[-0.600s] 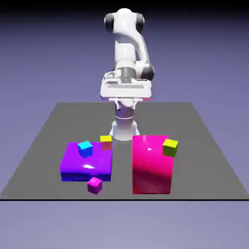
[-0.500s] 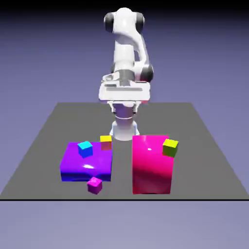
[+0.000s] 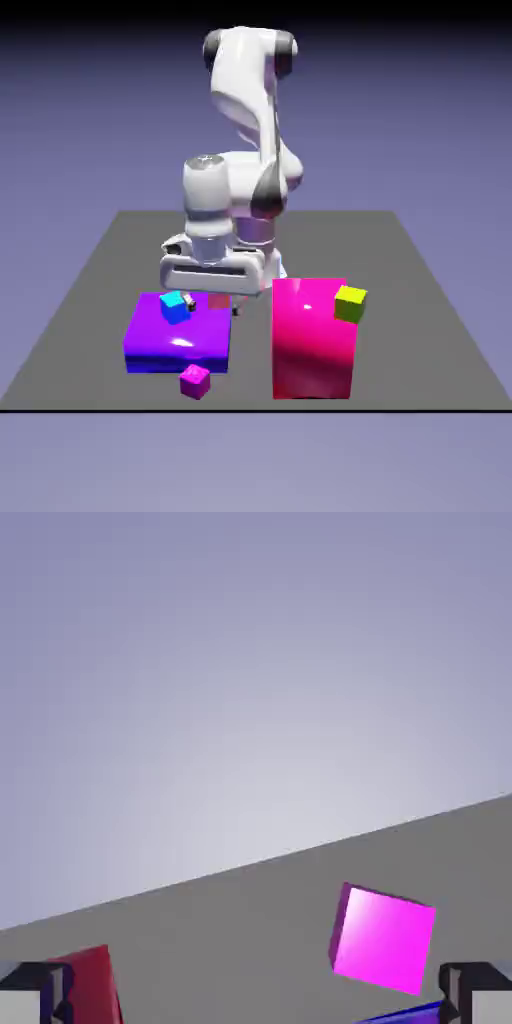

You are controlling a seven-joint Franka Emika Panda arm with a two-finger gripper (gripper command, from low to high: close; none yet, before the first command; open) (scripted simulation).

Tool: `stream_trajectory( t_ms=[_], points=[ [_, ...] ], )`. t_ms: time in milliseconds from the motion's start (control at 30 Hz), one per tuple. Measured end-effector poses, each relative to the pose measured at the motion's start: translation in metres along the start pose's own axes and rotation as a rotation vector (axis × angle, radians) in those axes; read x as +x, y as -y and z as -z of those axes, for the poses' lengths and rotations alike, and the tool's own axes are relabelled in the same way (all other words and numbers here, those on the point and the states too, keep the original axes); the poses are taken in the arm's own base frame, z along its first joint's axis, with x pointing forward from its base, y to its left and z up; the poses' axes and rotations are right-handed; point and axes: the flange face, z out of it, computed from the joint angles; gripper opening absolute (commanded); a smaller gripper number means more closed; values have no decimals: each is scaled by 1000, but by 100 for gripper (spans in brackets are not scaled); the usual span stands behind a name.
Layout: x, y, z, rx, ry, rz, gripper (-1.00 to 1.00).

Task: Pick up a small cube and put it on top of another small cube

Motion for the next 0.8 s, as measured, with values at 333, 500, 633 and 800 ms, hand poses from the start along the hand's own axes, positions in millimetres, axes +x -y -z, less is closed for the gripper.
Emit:
stream_trajectory(
  t_ms=[333, 500, 633, 800],
  points=[
    [62, -16, -112, -291, 248, -187, 0],
    [51, -32, -185, -309, 262, -198, -100],
    [63, -19, -126, -306, 264, -198, -100],
    [72, -62, -63, -299, 257, -293, -100]
  ],
)
